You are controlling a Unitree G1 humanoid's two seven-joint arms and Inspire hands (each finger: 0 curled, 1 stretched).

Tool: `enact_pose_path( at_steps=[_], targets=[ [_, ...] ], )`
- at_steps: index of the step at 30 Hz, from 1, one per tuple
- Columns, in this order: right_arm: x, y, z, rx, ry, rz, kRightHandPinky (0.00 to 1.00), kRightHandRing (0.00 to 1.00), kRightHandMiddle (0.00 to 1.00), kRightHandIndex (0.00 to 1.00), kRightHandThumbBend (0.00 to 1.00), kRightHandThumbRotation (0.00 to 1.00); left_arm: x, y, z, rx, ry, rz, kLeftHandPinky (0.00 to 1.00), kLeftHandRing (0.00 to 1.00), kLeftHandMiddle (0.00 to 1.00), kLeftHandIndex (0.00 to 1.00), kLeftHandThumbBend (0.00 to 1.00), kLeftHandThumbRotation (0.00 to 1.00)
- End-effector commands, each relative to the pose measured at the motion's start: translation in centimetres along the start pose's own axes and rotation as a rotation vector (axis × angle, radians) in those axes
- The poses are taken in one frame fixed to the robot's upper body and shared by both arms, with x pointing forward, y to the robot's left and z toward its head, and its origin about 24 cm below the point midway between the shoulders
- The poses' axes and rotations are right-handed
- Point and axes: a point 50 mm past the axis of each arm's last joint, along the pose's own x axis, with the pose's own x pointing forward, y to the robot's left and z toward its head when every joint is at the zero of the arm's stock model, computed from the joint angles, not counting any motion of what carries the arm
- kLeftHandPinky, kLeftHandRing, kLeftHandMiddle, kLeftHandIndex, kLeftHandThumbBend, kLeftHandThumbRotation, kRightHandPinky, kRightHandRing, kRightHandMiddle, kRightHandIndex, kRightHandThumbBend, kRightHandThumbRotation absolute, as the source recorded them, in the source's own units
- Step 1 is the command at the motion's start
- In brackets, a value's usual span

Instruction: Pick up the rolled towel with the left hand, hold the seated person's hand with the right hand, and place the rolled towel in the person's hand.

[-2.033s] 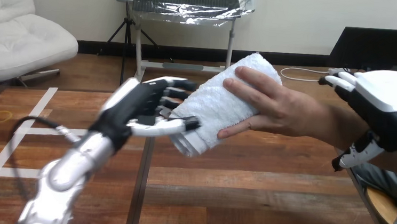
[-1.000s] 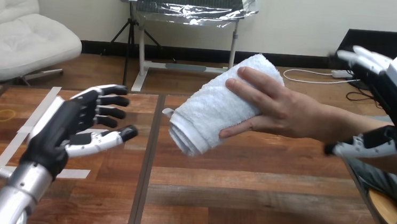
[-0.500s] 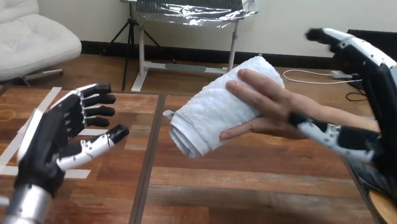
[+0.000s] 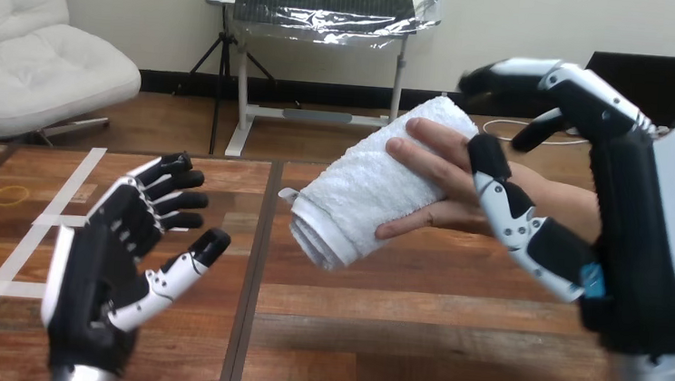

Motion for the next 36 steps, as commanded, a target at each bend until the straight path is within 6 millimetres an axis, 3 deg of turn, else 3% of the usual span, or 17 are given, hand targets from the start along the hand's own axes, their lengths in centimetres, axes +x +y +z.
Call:
enact_pose_path(
  at_steps=[1, 7, 9, 17, 28, 36],
  targets=[
    [-0.3, 1.3, -0.1, 0.131, 0.013, -0.097, 0.2, 0.43, 0.5, 0.42, 0.01, 0.0, 0.8, -2.1, 2.3, -0.094, -0.155, -0.004, 0.62, 0.65, 0.7, 0.72, 0.59, 0.18],
    [-0.5, 2.4, 0.0, 0.225, 0.006, -0.15, 0.12, 0.26, 0.34, 0.31, 0.0, 0.0, -0.1, -3.3, 3.0, -0.18, -0.19, 0.032, 0.61, 0.63, 0.69, 0.72, 0.59, 0.21],
    [-0.6, 2.7, 0.0, 0.251, 0.012, -0.168, 0.07, 0.16, 0.24, 0.22, 0.0, 0.0, -0.3, -3.7, 3.2, -0.209, -0.195, 0.044, 0.59, 0.62, 0.68, 0.71, 0.6, 0.21],
    [-0.7, 3.9, 0.6, 0.459, 0.066, -0.269, 0.01, 0.02, 0.05, 0.04, 0.0, 0.0, -1.1, -4.7, 4.1, -0.267, -0.236, 0.05, 0.55, 0.58, 0.65, 0.69, 0.62, 0.24],
    [-0.6, 4.8, 1.2, 0.591, 0.116, -0.315, 0.0, 0.0, 0.0, 0.0, 0.0, 0.0, -1.5, -4.5, 5.1, -0.246, -0.289, 0.033, 0.55, 0.58, 0.64, 0.68, 0.68, 0.32],
    [-0.5, 4.9, 1.3, 0.601, 0.131, -0.314, 0.0, 0.0, 0.0, 0.0, 0.0, 0.0, -1.6, -4.3, 5.4, -0.28, -0.3, 0.024, 0.55, 0.59, 0.64, 0.67, 0.69, 0.32]
  ],
)
